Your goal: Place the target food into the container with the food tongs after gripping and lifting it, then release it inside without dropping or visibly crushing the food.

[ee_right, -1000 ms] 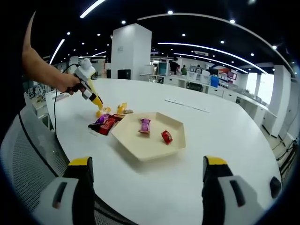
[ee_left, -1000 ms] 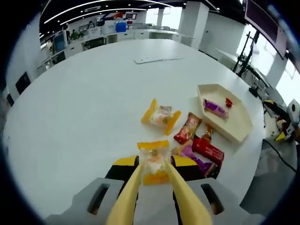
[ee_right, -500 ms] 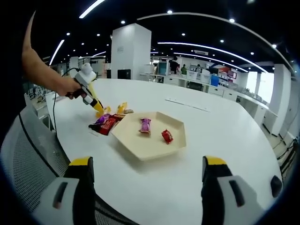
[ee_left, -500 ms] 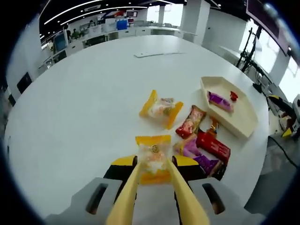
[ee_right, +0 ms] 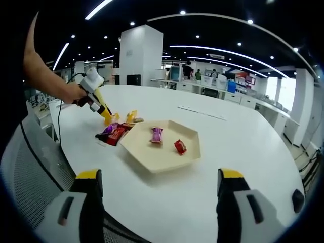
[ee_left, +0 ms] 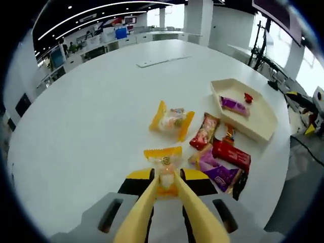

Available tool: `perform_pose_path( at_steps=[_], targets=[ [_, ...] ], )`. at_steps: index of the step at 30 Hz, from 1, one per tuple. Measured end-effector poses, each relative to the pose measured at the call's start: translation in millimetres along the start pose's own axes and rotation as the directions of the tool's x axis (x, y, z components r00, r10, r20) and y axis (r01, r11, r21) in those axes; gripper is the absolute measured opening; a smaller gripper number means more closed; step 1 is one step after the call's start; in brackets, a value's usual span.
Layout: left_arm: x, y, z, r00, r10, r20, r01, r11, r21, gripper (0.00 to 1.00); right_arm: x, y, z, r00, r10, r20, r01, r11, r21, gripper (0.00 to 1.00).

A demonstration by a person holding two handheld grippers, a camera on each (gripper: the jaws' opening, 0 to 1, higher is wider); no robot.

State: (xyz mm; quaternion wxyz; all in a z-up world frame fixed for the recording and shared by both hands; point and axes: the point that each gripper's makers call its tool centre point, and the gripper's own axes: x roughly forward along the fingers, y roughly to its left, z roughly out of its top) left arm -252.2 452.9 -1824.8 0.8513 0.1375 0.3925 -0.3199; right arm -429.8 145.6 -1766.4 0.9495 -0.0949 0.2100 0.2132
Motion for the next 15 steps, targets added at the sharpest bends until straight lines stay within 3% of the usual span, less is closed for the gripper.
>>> perform_pose_path(
  at_steps=[10,15],
  targets=[
    [-7,12.8,12.1,1.0,0.001,0.017,-0.001,1.0,-0.019,0.16,0,-1,0.6,1.0,-0.008,0.0,0.008,1.0,0.009,0.97],
    [-13,14.3,19.1,0.999,-0.038,0.01,0.038,0.999,-0.001,0.16,-1,-3,2.0,1.0,-0.019,0.011,0.019,1.0,0.015,1.0]
  ],
)
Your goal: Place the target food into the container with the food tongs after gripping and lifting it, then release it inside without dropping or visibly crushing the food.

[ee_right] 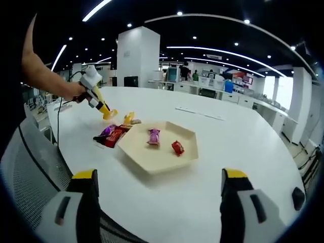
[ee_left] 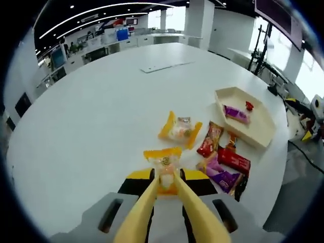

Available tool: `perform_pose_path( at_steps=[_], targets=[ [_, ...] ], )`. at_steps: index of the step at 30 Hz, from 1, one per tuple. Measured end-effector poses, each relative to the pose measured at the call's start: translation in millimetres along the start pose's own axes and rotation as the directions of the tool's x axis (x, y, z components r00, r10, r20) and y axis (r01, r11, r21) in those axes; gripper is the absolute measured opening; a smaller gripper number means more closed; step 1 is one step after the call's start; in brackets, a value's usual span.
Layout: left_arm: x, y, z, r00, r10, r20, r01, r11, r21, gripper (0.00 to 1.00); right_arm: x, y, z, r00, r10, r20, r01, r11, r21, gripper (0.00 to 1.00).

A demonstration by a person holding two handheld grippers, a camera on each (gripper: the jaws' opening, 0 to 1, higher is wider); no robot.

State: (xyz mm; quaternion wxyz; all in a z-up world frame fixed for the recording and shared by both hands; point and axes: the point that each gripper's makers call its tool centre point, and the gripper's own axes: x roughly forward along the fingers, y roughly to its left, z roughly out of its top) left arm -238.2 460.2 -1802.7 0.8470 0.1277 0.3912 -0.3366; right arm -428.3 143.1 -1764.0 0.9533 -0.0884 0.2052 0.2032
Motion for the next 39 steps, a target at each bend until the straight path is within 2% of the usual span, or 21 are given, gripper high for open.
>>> perform_pose_path(
  at_steps=[6,13,23,29,31,39],
  targets=[
    [-10,5.6,13.7,0.999,-0.045,-0.005,0.045,0.998,0.045,0.17,0,-1,-1.9,1.0,-0.005,-0.008,0.005,1.0,0.008,1.0],
    [-31,19.2,35.4,0.998,-0.056,0.008,0.055,0.994,0.096,0.16,0,0,-0.5,1.0,0.003,0.0,-0.003,1.0,-0.003,1.0],
    [-39,33.3,42.2,0.998,-0.063,-0.012,0.064,0.99,0.125,0.16,0,0,0.0,1.0,0.007,0.004,-0.007,1.0,0.0,1.0],
    [-42,27.9,46.7,0.997,-0.076,-0.016,0.077,0.988,0.133,0.15,0,0,0.4,1.0,0.007,0.006,-0.007,1.0,0.002,1.0],
    [-42,23.0,47.0,0.995,-0.095,-0.023,0.097,0.981,0.166,0.15,0,0,1.0,1.0,0.006,0.009,-0.006,1.0,0.002,1.0],
    [-43,4.0,56.4,0.989,-0.148,-0.019,0.149,0.966,0.212,0.15,-1,-1,1.9,1.0,-0.001,0.014,0.001,1.0,0.006,1.0]
  ],
)
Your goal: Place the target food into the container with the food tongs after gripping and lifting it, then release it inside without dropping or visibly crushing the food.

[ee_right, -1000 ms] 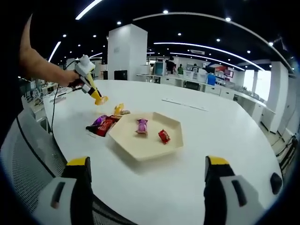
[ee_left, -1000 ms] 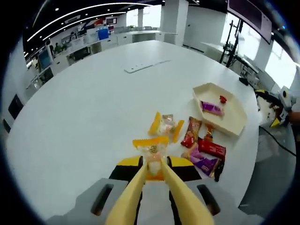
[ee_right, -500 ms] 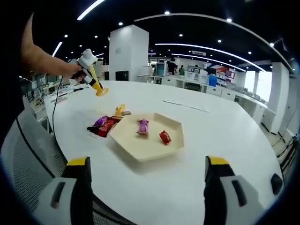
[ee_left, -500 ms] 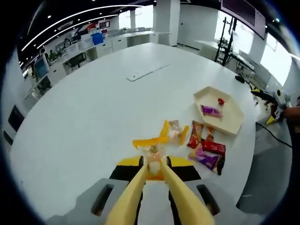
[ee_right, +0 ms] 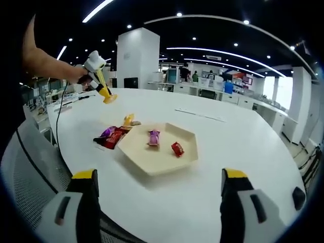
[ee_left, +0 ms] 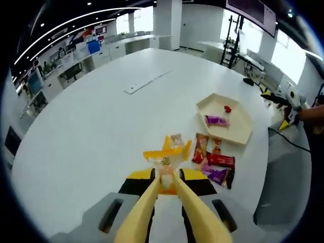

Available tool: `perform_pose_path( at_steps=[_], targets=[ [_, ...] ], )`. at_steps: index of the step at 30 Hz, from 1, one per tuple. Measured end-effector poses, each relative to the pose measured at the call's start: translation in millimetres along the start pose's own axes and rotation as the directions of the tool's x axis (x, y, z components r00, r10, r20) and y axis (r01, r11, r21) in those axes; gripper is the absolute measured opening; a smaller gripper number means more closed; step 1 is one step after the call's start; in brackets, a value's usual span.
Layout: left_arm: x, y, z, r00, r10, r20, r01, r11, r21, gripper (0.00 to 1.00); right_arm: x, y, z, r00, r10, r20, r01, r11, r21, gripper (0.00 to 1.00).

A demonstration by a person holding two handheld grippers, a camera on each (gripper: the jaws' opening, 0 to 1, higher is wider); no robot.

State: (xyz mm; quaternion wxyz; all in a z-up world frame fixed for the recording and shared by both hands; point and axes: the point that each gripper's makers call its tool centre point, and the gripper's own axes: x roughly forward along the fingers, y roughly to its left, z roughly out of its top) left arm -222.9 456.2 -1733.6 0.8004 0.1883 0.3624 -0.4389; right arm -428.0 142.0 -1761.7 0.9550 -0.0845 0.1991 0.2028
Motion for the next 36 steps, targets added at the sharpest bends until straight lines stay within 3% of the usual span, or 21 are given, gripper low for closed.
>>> perform_pose_path(
  at_steps=[17,36],
  targets=[
    [20,-47.3,35.3,0.995,-0.101,0.001,0.101,0.991,0.089,0.15,-1,-1,2.0,1.0,-0.005,0.013,0.005,1.0,0.003,1.0],
    [51,-108.6,73.6,0.977,-0.21,-0.025,0.21,0.957,0.2,0.15,-1,-4,1.9,1.0,-0.022,0.016,0.022,1.0,0.01,1.0]
  ],
)
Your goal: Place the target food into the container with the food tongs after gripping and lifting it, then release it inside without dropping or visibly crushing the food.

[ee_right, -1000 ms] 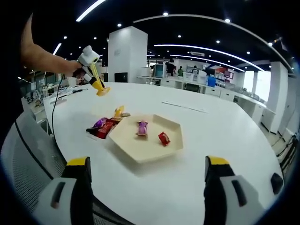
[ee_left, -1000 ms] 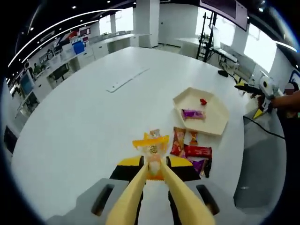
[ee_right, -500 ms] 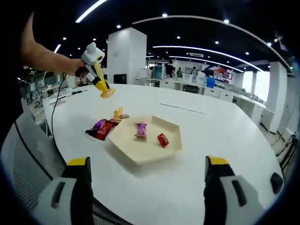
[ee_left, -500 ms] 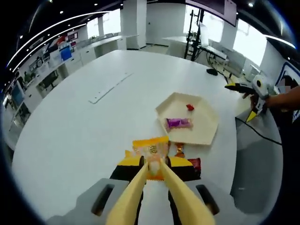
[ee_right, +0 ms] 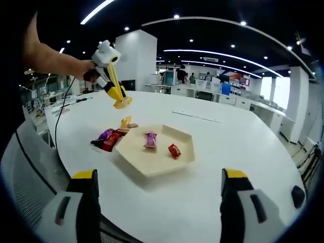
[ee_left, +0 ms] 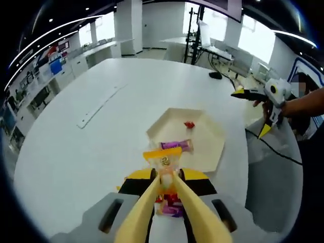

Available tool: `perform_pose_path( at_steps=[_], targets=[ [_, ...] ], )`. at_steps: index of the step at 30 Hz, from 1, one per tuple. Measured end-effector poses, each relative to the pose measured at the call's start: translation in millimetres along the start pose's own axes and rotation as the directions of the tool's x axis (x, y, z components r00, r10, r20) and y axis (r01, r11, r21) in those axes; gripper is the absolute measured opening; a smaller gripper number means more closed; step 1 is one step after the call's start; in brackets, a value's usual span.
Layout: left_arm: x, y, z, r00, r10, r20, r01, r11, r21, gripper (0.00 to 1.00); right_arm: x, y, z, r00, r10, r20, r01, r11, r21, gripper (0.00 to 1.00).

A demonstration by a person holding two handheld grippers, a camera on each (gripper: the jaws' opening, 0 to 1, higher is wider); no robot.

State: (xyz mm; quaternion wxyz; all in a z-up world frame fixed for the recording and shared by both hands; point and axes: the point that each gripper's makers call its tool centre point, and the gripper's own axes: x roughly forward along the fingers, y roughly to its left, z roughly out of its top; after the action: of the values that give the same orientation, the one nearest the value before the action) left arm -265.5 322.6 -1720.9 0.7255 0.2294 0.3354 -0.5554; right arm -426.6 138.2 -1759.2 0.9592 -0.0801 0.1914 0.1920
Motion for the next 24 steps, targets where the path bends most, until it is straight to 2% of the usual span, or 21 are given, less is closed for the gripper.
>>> perform_pose_path(
  at_steps=[10,24],
  targets=[
    [20,-24.2,14.9,0.999,-0.045,-0.014,0.046,0.997,0.058,0.15,0,0,1.6,1.0,-0.001,0.01,0.001,1.0,0.007,1.0],
    [39,-45.9,34.5,0.995,-0.093,-0.024,0.095,0.988,0.122,0.16,-1,0,0.7,1.0,0.001,0.007,-0.001,1.0,0.011,1.0]
  ],
)
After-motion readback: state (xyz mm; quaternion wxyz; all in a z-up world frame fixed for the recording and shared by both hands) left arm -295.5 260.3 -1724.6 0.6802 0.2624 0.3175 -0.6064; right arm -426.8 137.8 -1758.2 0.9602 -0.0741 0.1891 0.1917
